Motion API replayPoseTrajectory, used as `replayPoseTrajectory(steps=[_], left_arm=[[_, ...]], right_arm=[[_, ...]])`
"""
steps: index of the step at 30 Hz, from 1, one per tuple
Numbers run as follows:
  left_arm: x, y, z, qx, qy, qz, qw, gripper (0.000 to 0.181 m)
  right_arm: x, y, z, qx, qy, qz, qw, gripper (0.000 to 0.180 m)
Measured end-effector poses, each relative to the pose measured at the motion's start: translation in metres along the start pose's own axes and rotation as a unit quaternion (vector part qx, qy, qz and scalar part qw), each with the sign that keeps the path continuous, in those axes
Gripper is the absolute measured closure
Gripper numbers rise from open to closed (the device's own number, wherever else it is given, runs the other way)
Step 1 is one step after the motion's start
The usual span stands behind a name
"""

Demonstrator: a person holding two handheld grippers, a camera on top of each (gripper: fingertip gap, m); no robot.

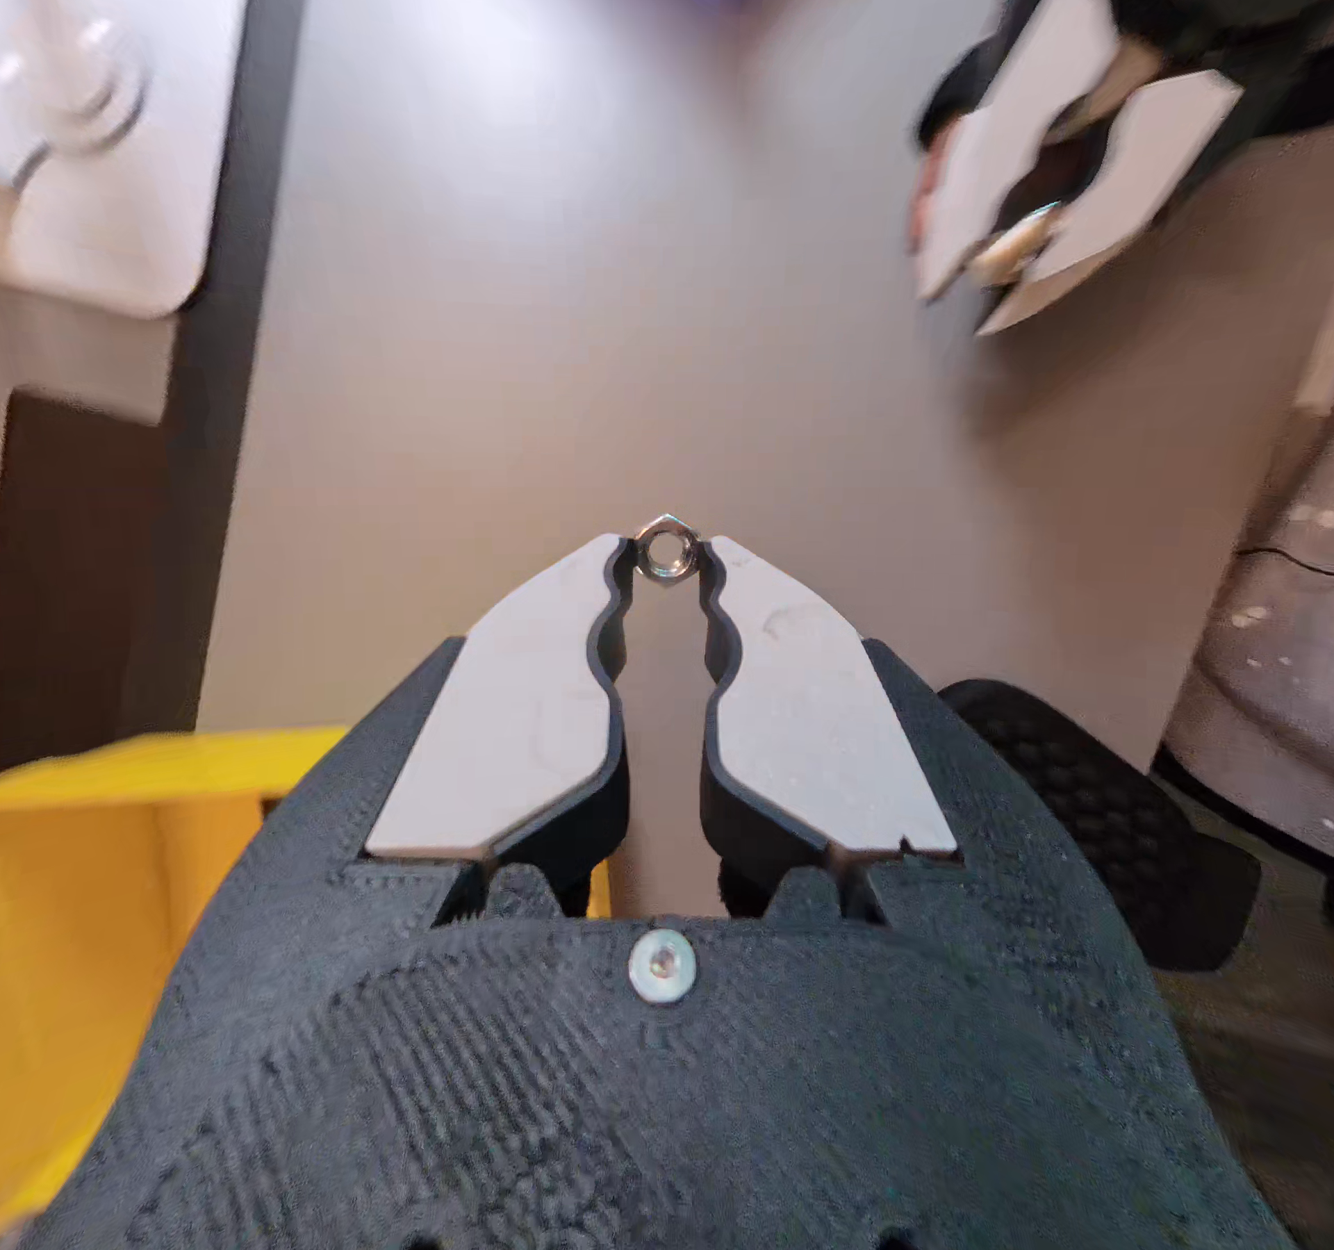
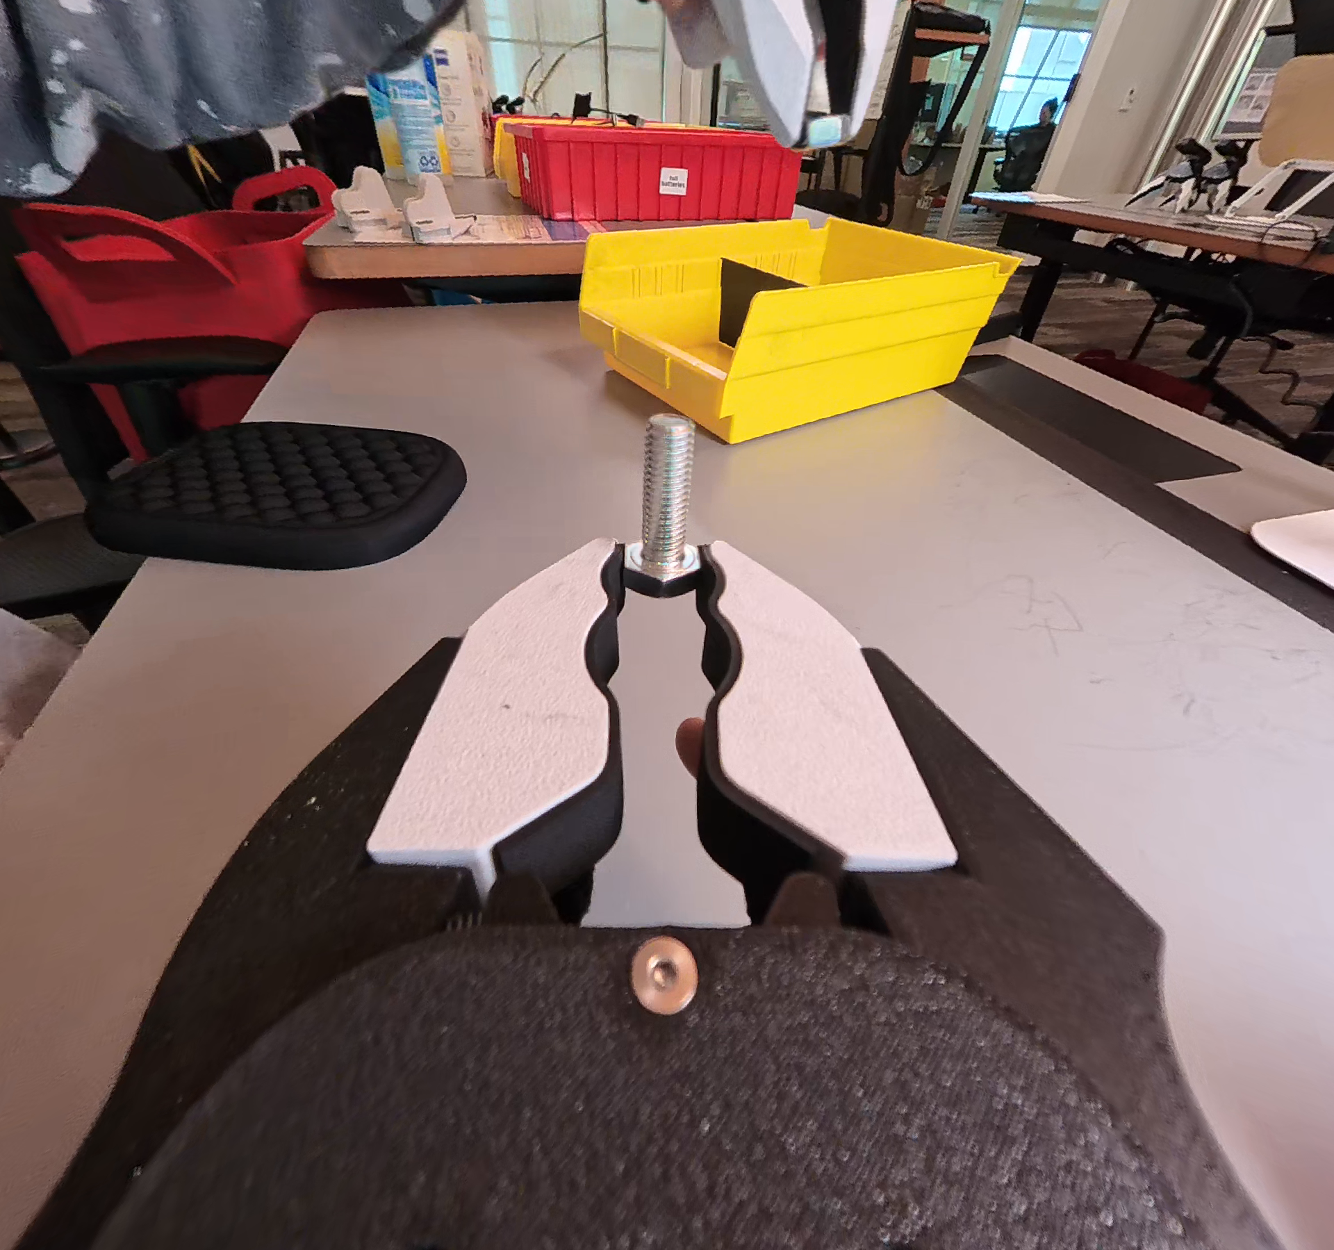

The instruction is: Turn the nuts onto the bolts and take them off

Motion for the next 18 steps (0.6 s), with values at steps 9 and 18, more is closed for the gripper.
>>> replayPoseTrajectory(steps=[9, 18], left_arm=[[-0.069, -0.09, -0.058, -0.126, 0.043, 0.107, 0.985, 0.162], [-0.087, -0.103, -0.068, -0.142, 0.056, 0.128, 0.98, 0.162]], right_arm=[[0.0, -0.005, 0.004, 0.004, 0.026, 0.025, 0.999, 0.161], [0.002, -0.006, 0.0, 0.009, 0.013, 0.027, 1.0, 0.161]])
Point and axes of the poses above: each gripper's, where its closed fingertips meet, x back along the fingers, z out of its underside, y = z × x across the jaws, the point moved 4 cm from there along x, back along the fingers, and after that the axes turned 7 degrees about -y, right-handed, at the moved point
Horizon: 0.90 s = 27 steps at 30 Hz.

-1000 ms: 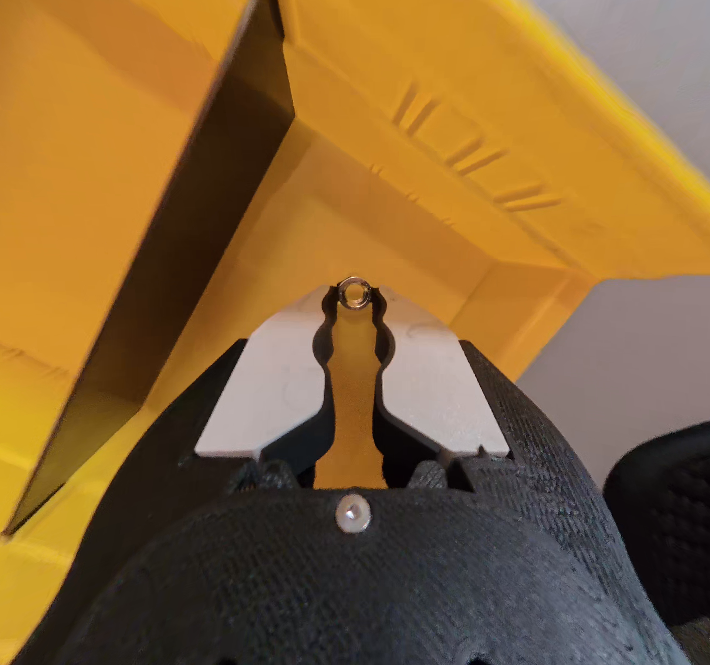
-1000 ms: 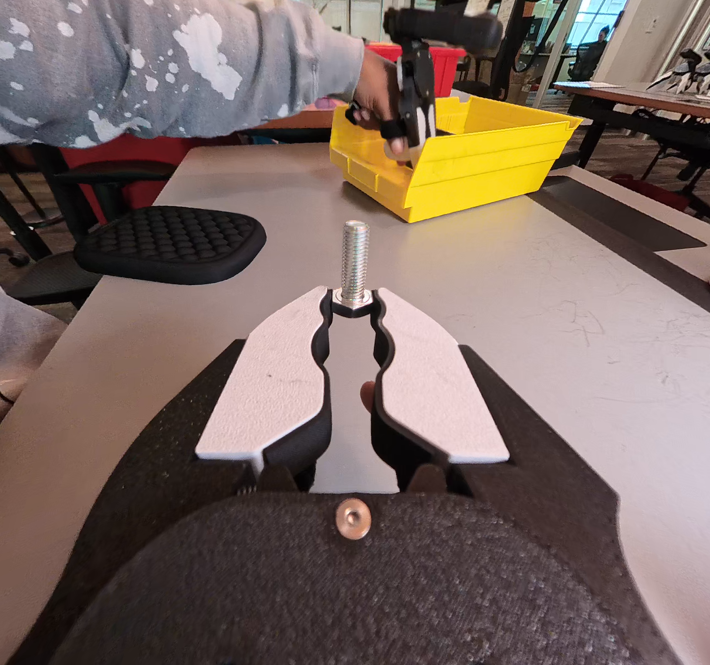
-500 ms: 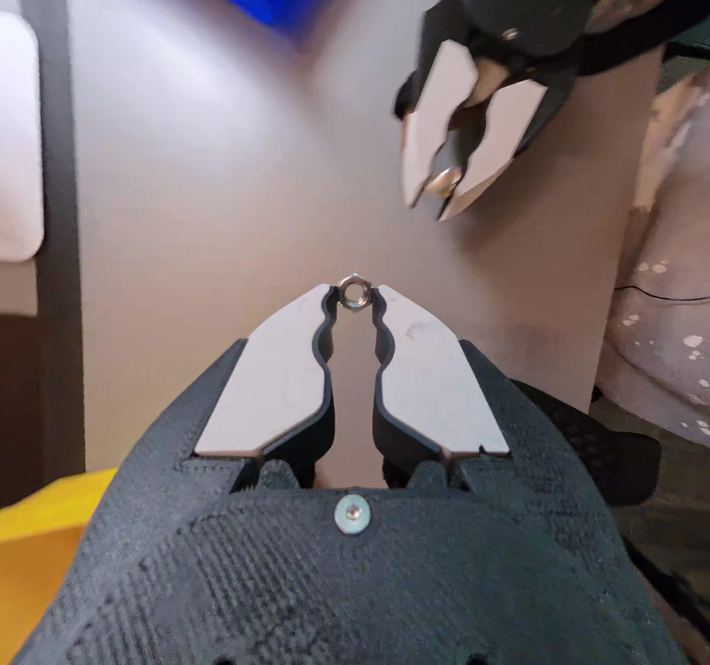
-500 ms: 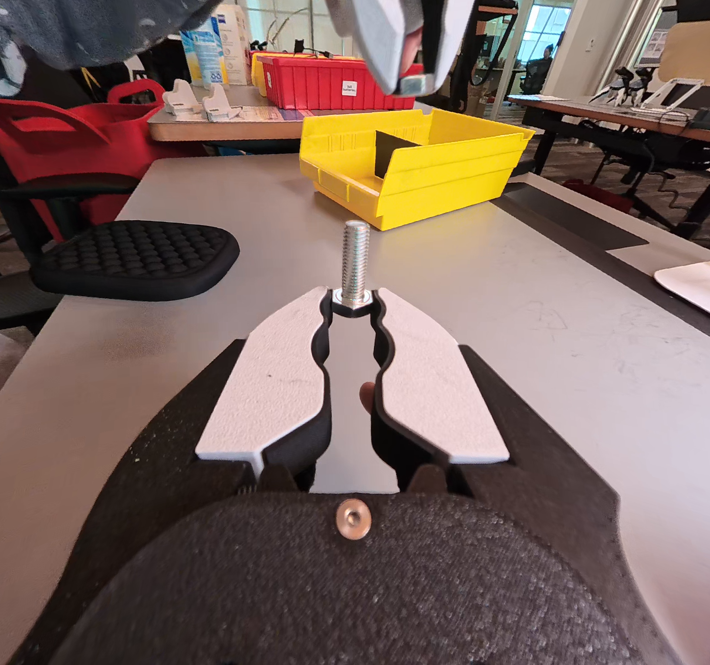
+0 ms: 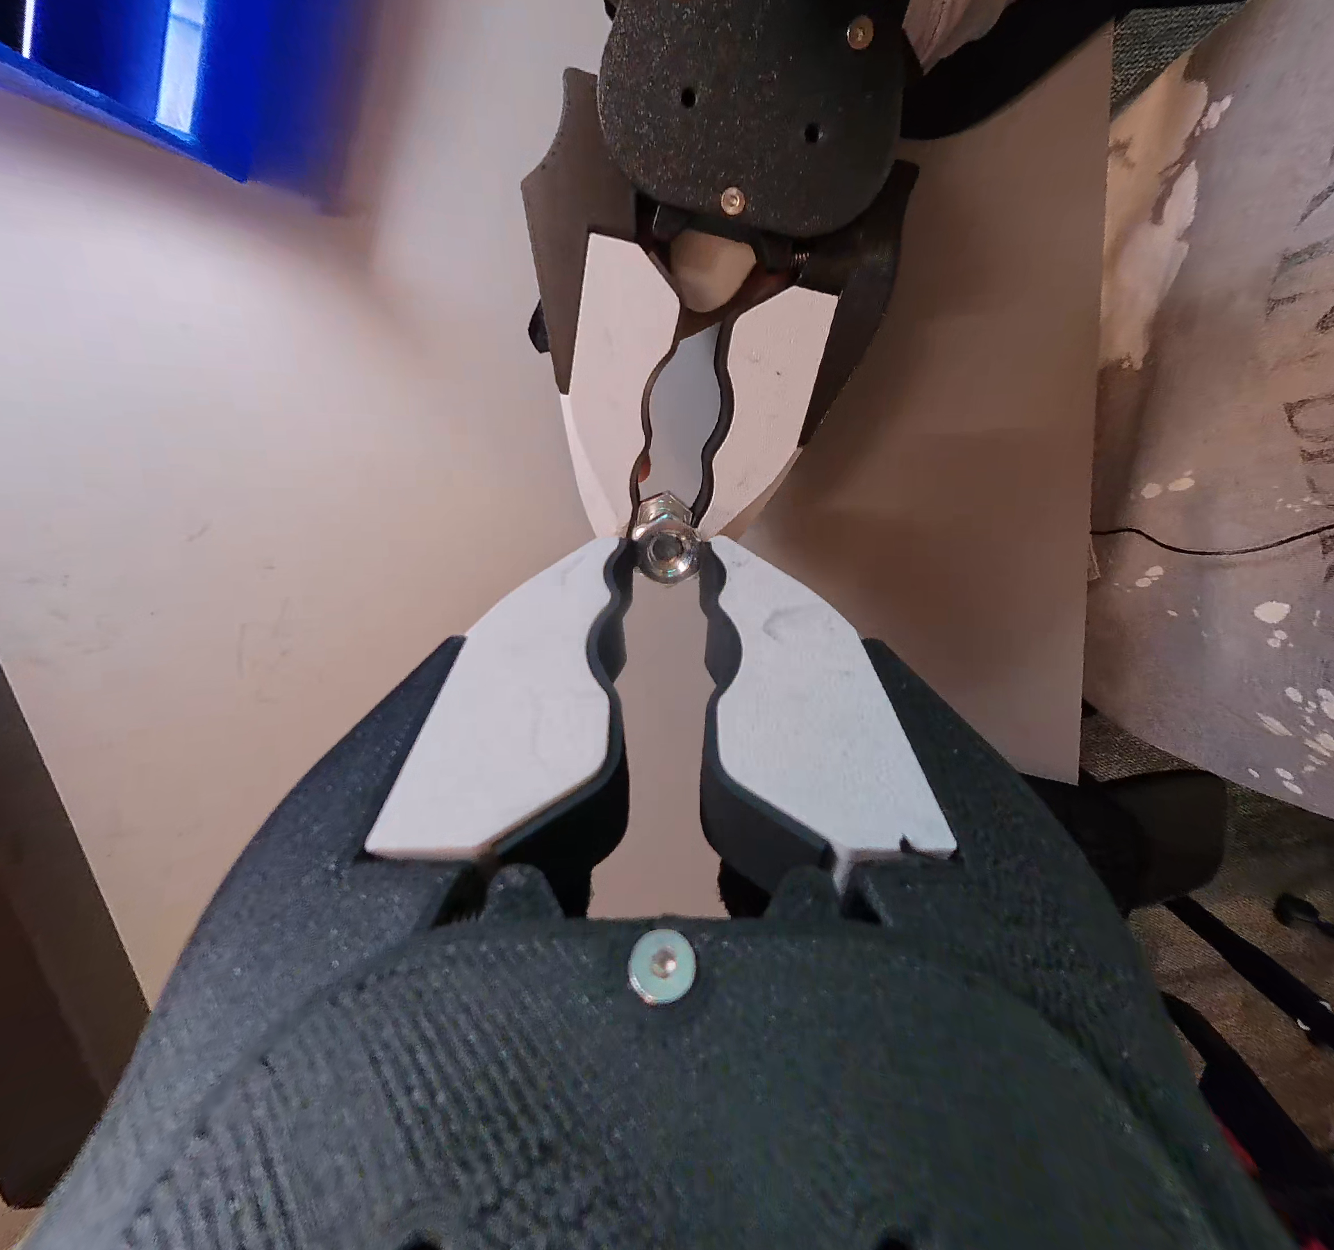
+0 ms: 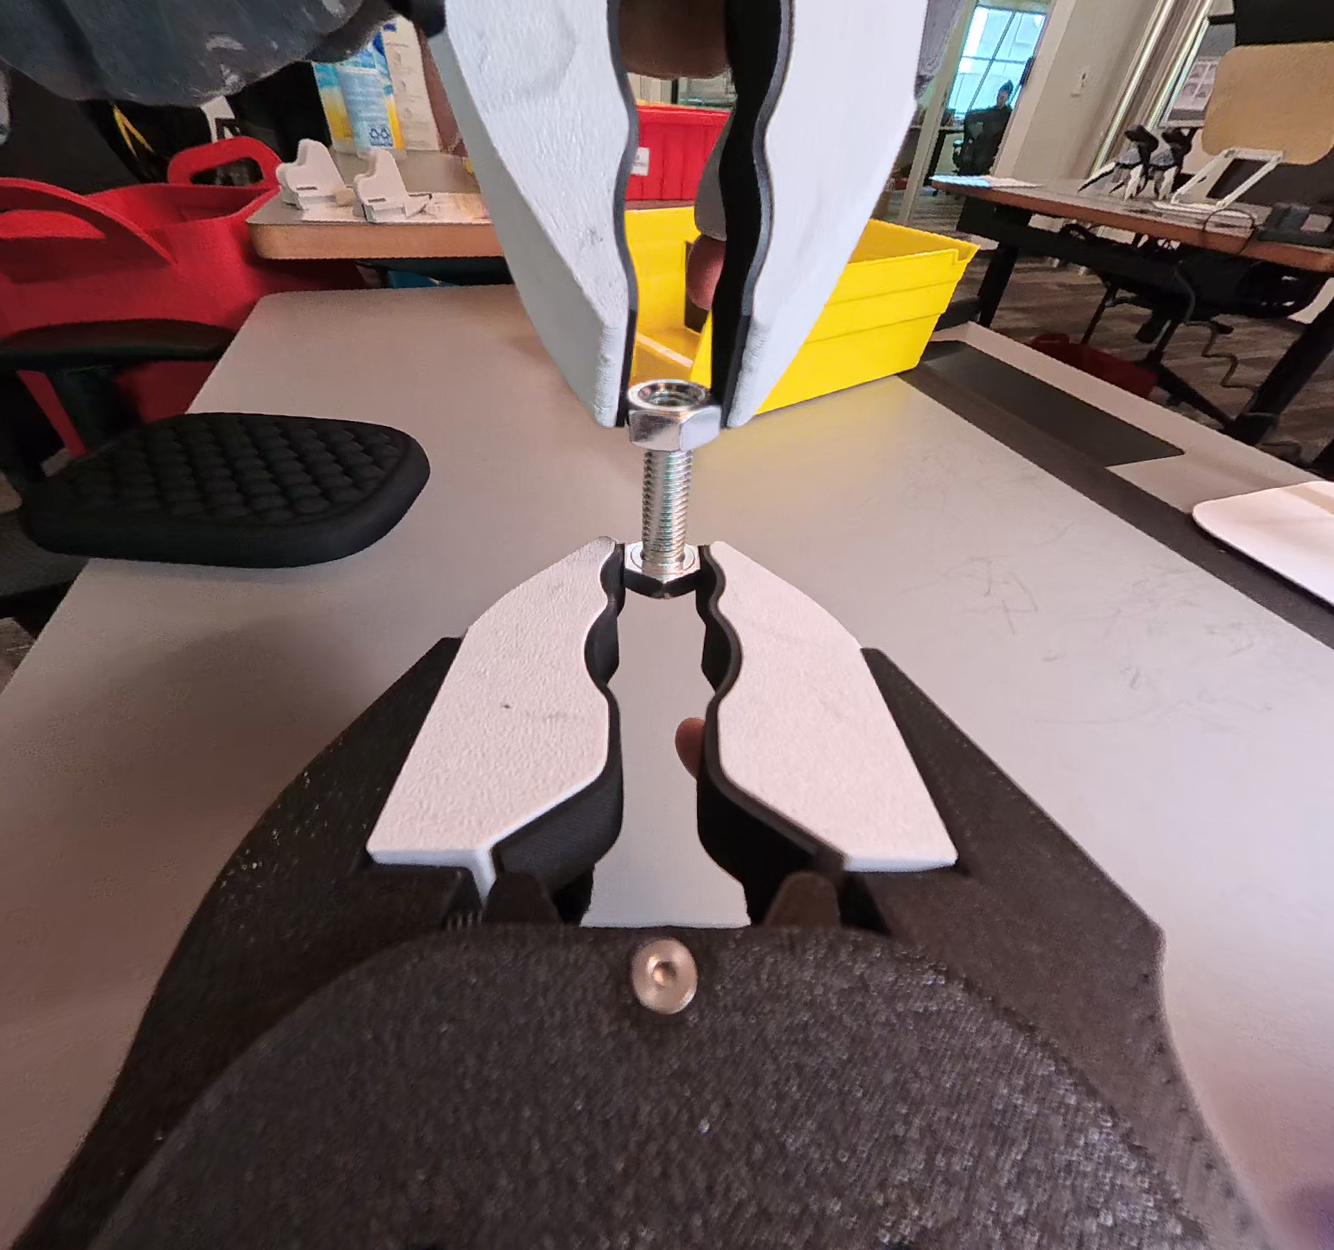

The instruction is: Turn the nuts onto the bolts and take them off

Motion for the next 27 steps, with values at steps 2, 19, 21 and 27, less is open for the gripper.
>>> replayPoseTrajectory(steps=[2, 19, 21, 27], left_arm=[[0.001, 0.0, -0.001, 0.002, -0.004, 0.001, 1.0, 0.162], [-0.001, -0.002, 0.004, -0.008, 0.015, -0.005, 1.0, 0.161], [-0.003, -0.003, 0.005, -0.008, 0.018, -0.002, 1.0, 0.161], [-0.005, -0.002, 0.006, -0.009, 0.014, -0.002, 1.0, 0.162]], right_arm=[[0.0, 0.0, -0.001, 0.0, -0.007, 0.002, 1.0, 0.161], [-0.002, 0.003, 0.002, -0.011, 0.003, -0.002, 1.0, 0.161], [-0.003, 0.003, 0.004, -0.013, 0.008, -0.005, 1.0, 0.161], [-0.003, 0.003, 0.005, -0.02, 0.007, -0.009, 1.0, 0.161]])
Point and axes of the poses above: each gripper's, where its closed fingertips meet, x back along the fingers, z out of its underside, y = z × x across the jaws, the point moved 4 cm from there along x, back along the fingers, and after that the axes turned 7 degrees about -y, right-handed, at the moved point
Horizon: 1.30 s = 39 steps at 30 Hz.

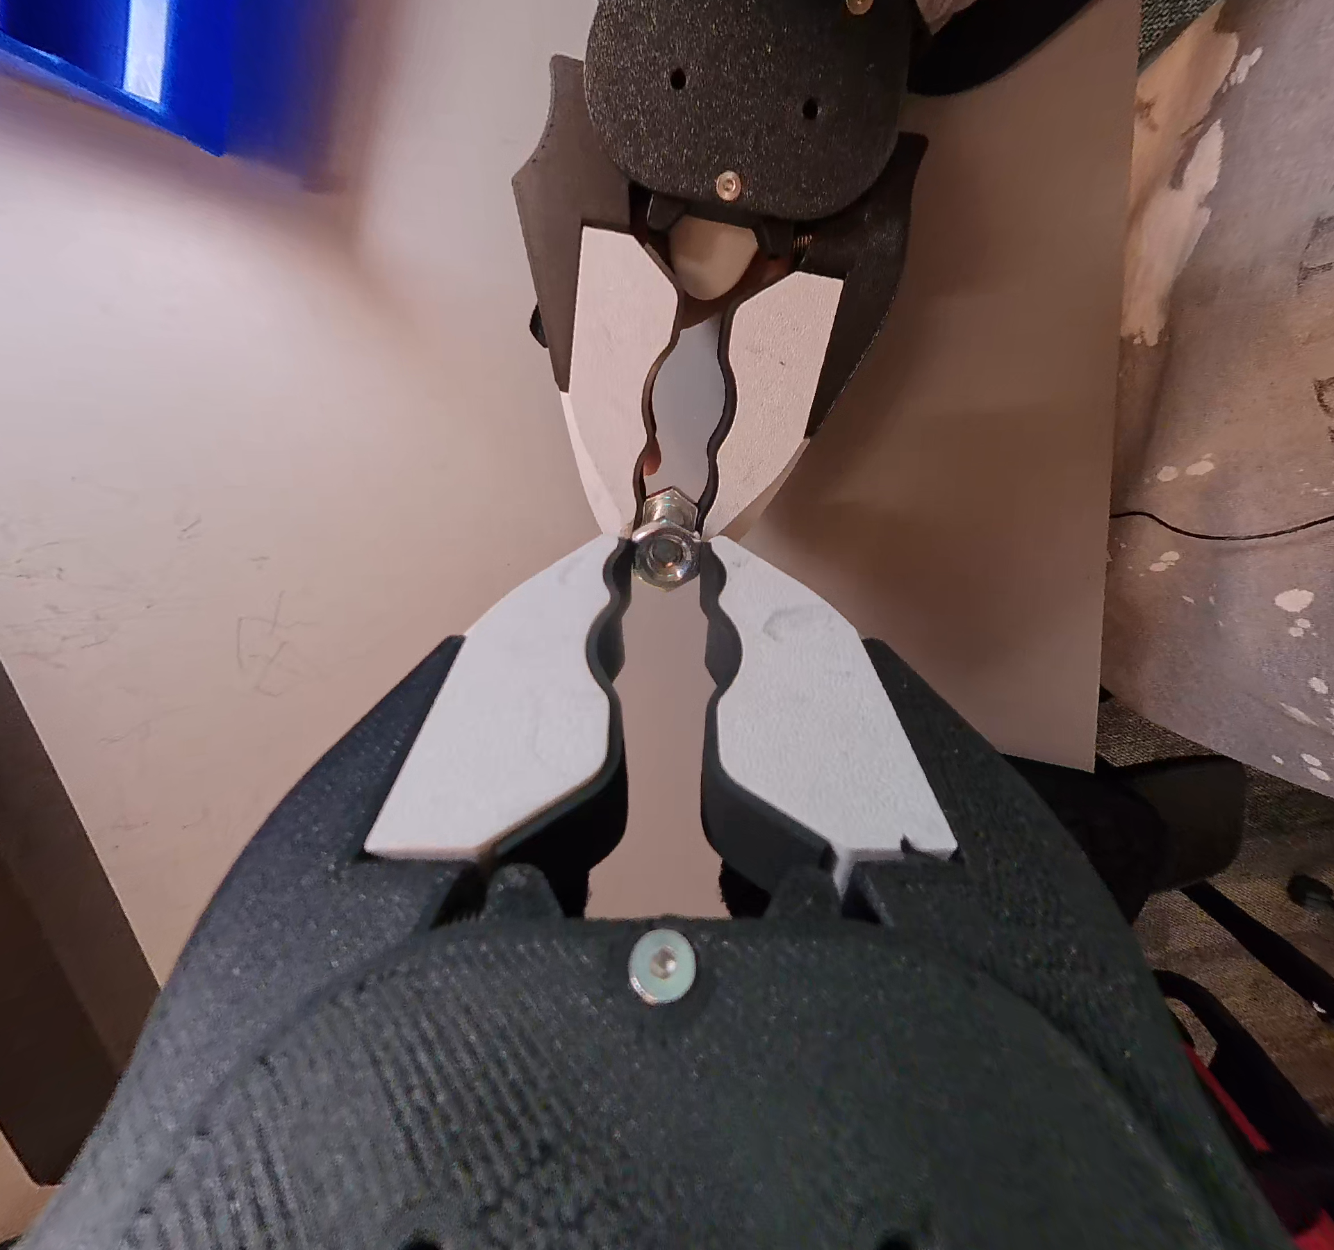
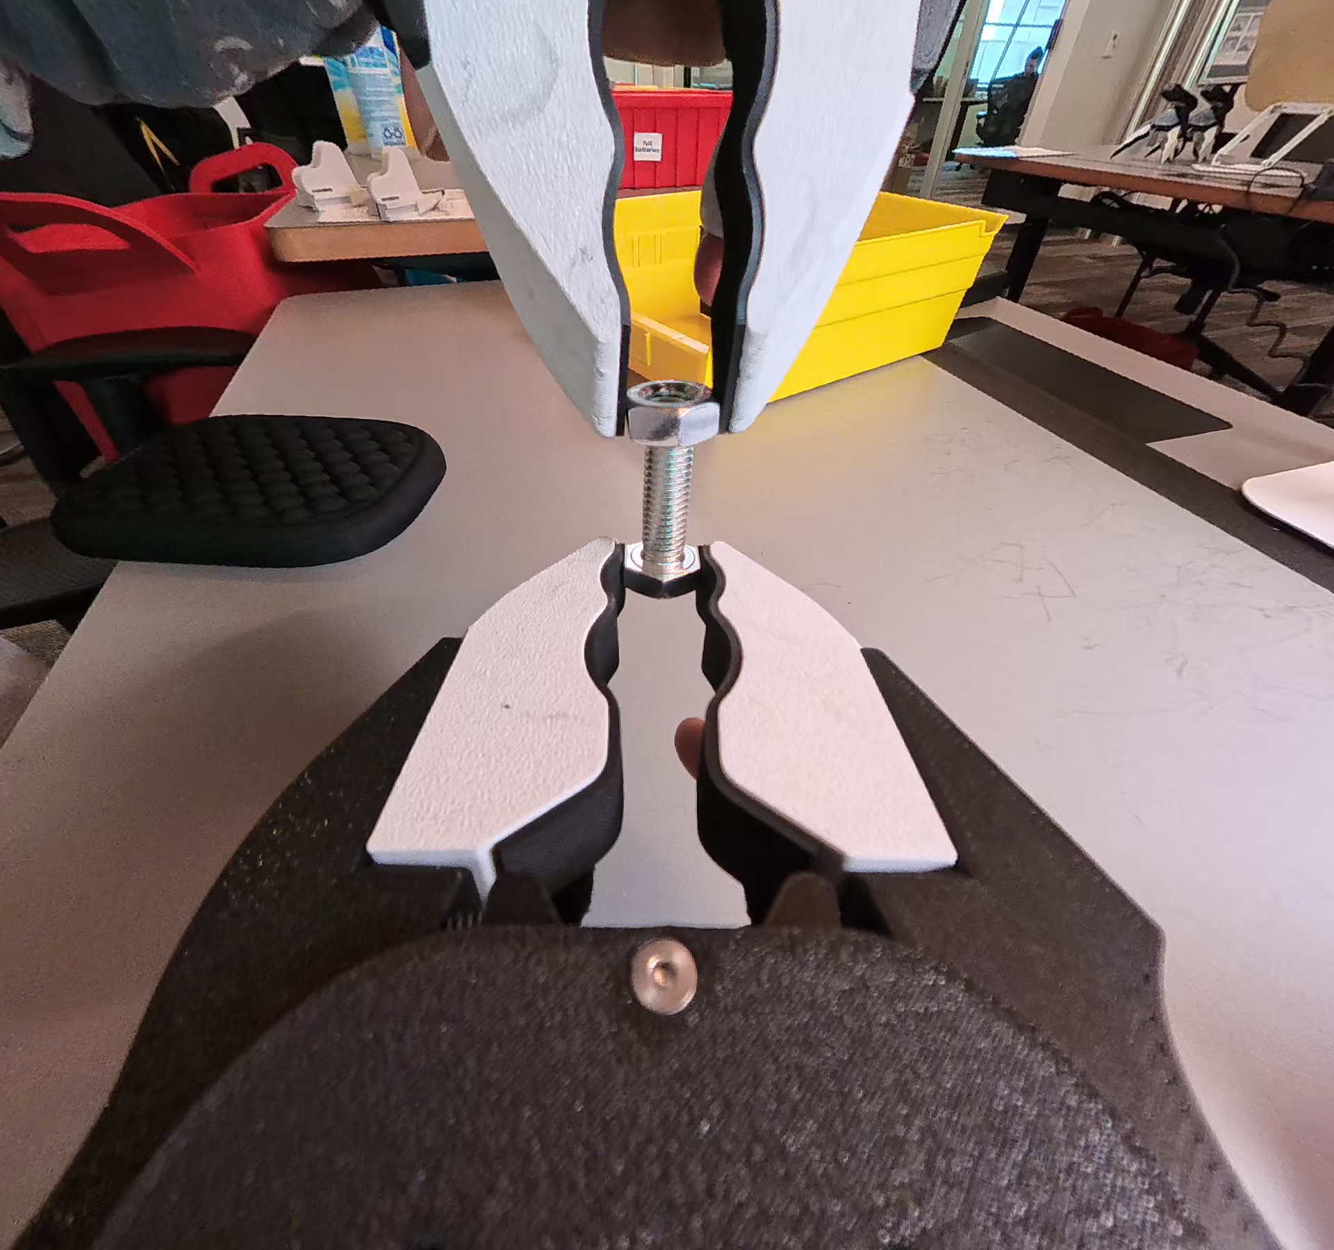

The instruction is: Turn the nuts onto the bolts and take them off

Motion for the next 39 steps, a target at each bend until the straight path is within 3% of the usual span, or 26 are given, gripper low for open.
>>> replayPoseTrajectory(steps=[10, 16, 20, 23, 27, 31, 39], left_arm=[[0.003, 0.0, 0.002, 0.0, -0.029, -0.008, 1.0, 0.155], [0.012, -0.001, 0.008, 0.025, -0.132, -0.025, 0.991, 0.153], [0.019, -0.003, 0.013, 0.045, -0.277, -0.04, 0.959, 0.152], [0.019, -0.006, 0.015, 0.057, -0.392, -0.061, 0.916, 0.153], [0.007, -0.01, 0.015, 0.075, -0.474, -0.062, 0.875, 0.151], [0.002, -0.011, 0.012, 0.074, -0.512, -0.049, 0.854, 0.151], [-0.007, -0.009, 0.012, 0.079, -0.495, -0.065, 0.863, 0.162]], right_arm=[[0.0, 0.0, 0.0, 0.0, -0.001, -0.001, 1.0, 0.161], [0.002, -0.002, -0.004, -0.004, -0.018, 0.0, 1.0, 0.161], [0.004, -0.003, -0.008, -0.007, -0.038, -0.001, 0.999, 0.161], [0.007, -0.001, -0.015, -0.009, -0.065, -0.008, 0.998, 0.161], [0.009, 0.001, -0.02, -0.01, -0.083, -0.013, 0.996, 0.161], [0.008, 0.001, -0.017, -0.01, -0.076, -0.017, 0.997, 0.161], [0.005, 0.0, -0.011, -0.004, -0.059, -0.007, 0.998, 0.161]])
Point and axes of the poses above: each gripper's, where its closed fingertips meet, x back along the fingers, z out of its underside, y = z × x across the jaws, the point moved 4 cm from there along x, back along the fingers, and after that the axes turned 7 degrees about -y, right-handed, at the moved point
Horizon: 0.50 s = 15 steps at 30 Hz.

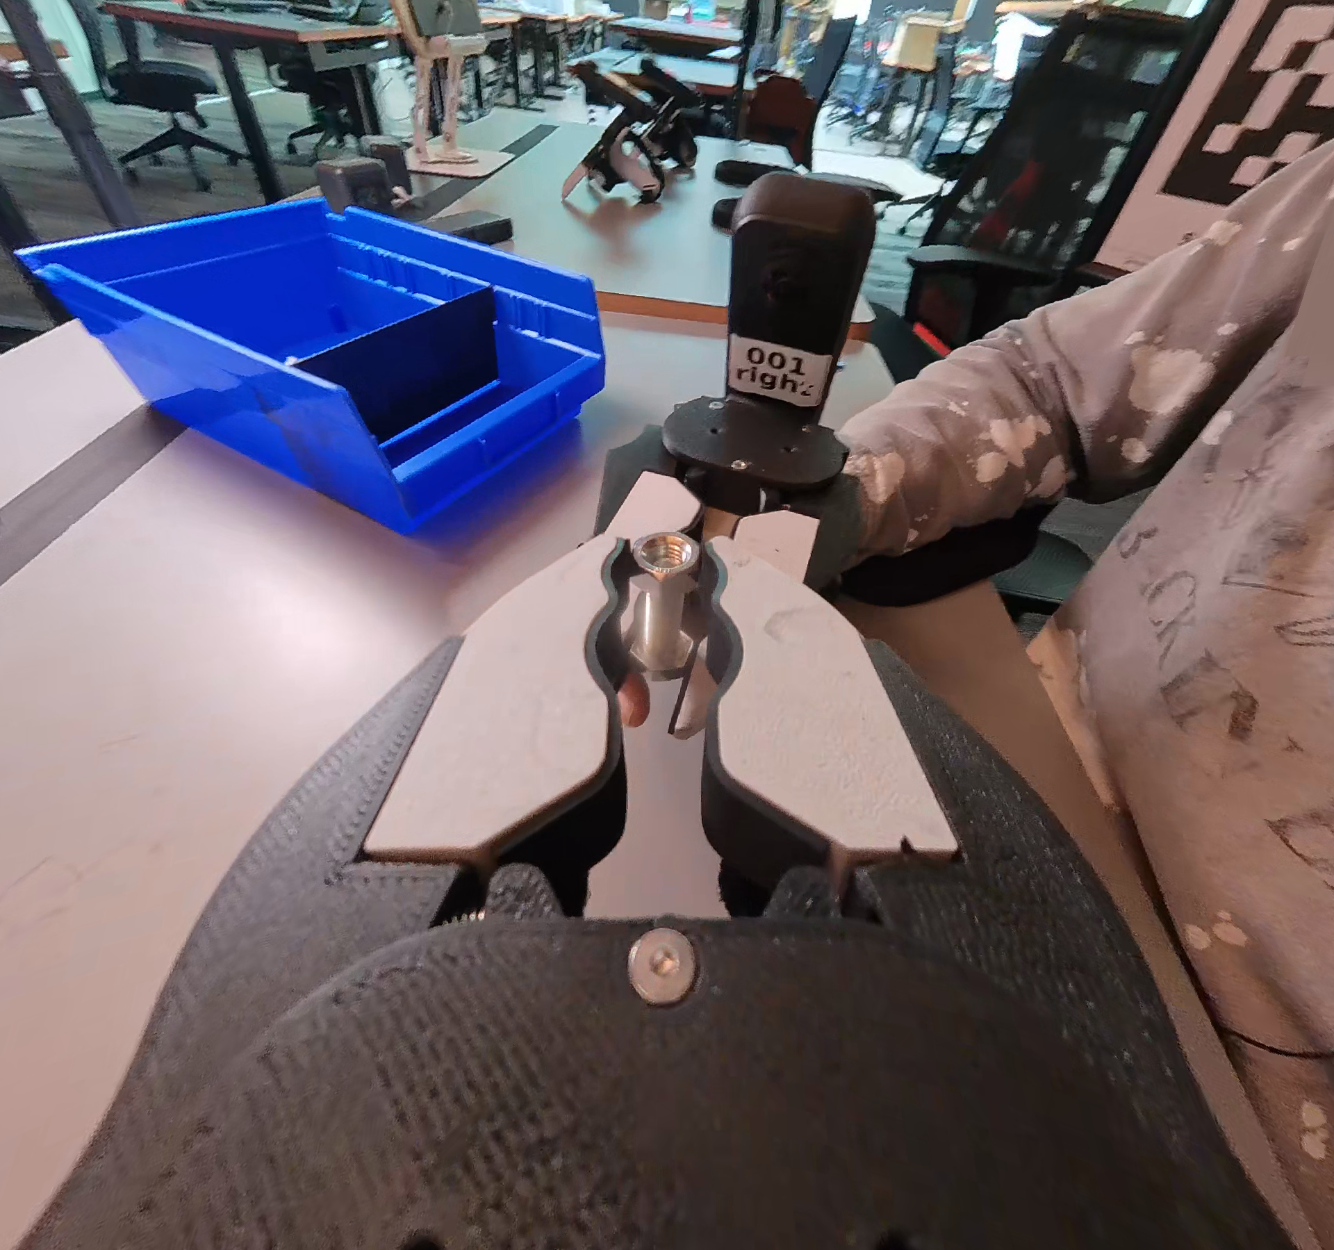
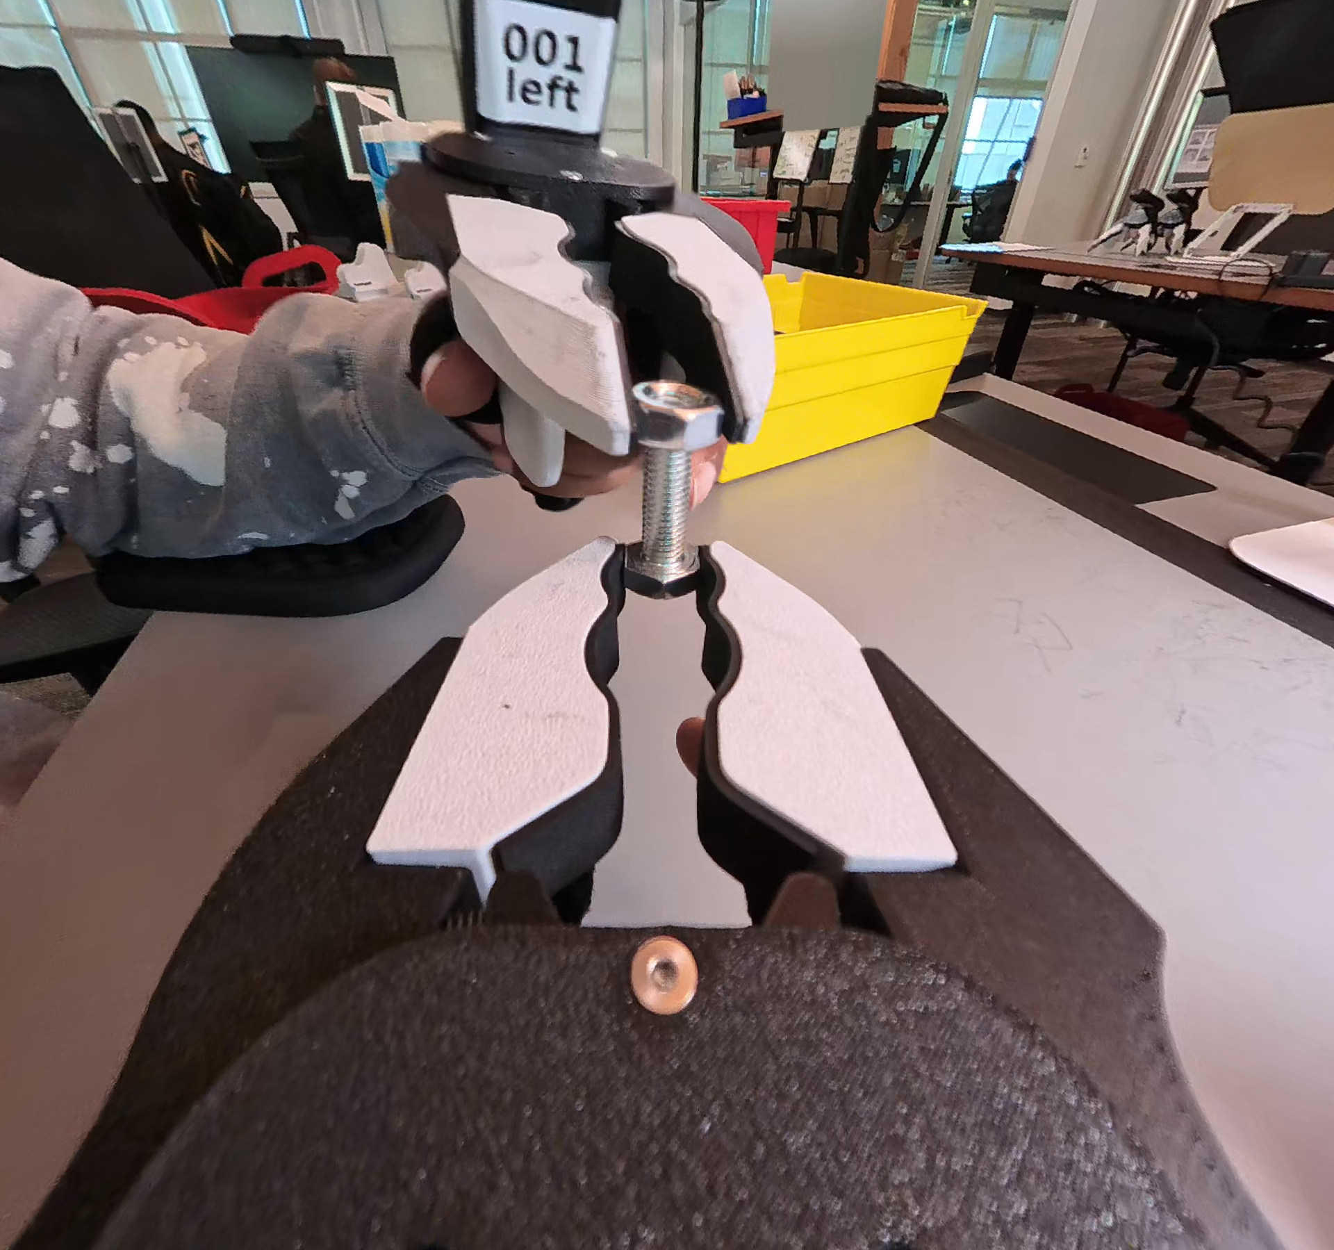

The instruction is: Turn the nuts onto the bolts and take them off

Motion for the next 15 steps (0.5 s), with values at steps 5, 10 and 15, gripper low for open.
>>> replayPoseTrajectory(steps=[5, 10, 15], left_arm=[[-0.003, 0.005, 0.002, -0.024, 0.035, -0.071, 0.997, 0.162], [-0.001, 0.001, 0.003, -0.005, 0.032, -0.038, 0.999, 0.162], [0.006, -0.013, 0.001, -0.002, 0.037, 0.031, 0.999, 0.162]], right_arm=[[0.0, -0.008, 0.004, 0.01, 0.02, 0.037, 0.999, 0.161], [-0.001, -0.003, 0.004, 0.013, 0.018, 0.021, 1.0, 0.161], [-0.001, 0.014, 0.001, -0.003, 0.001, -0.053, 0.999, 0.161]])
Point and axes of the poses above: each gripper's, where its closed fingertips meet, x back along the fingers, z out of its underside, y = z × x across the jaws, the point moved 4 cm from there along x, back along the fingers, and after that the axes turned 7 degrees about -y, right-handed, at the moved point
